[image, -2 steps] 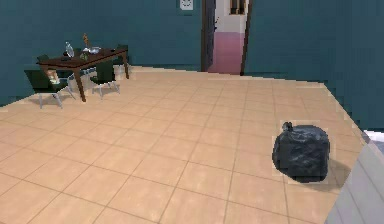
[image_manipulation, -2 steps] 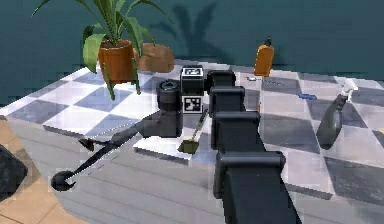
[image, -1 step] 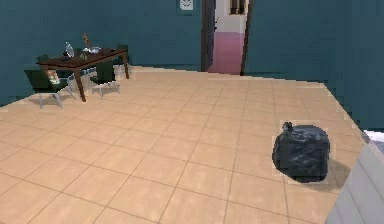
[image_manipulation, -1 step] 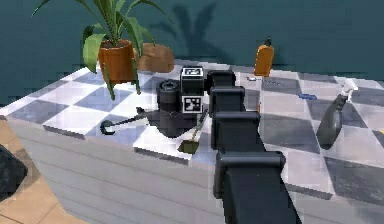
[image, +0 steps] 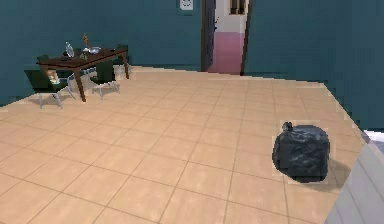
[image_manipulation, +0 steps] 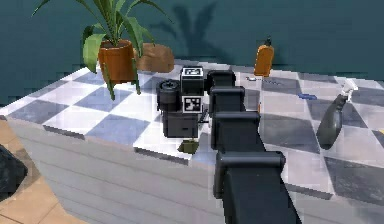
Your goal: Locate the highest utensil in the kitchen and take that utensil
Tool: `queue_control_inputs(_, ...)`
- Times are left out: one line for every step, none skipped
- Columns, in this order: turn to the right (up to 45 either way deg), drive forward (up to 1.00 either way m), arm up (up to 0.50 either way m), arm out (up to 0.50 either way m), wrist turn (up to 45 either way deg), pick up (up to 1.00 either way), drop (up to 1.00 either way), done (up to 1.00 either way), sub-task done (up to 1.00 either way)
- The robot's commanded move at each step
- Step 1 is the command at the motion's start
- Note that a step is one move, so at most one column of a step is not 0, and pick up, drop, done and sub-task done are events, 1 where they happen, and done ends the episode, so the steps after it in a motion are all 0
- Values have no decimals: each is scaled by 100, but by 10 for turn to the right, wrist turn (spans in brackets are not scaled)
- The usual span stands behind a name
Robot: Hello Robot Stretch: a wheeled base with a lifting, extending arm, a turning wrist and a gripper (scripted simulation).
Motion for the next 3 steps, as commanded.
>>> queue_control_inputs(0, 0, 0, 0, 120, 0, 0, 0, 0)
queue_control_inputs(0, 0, -14, 0, 0, 0, 0, 0, 0)
queue_control_inputs(0, 0, 0, 0, 0, 100, 0, 0, 0)
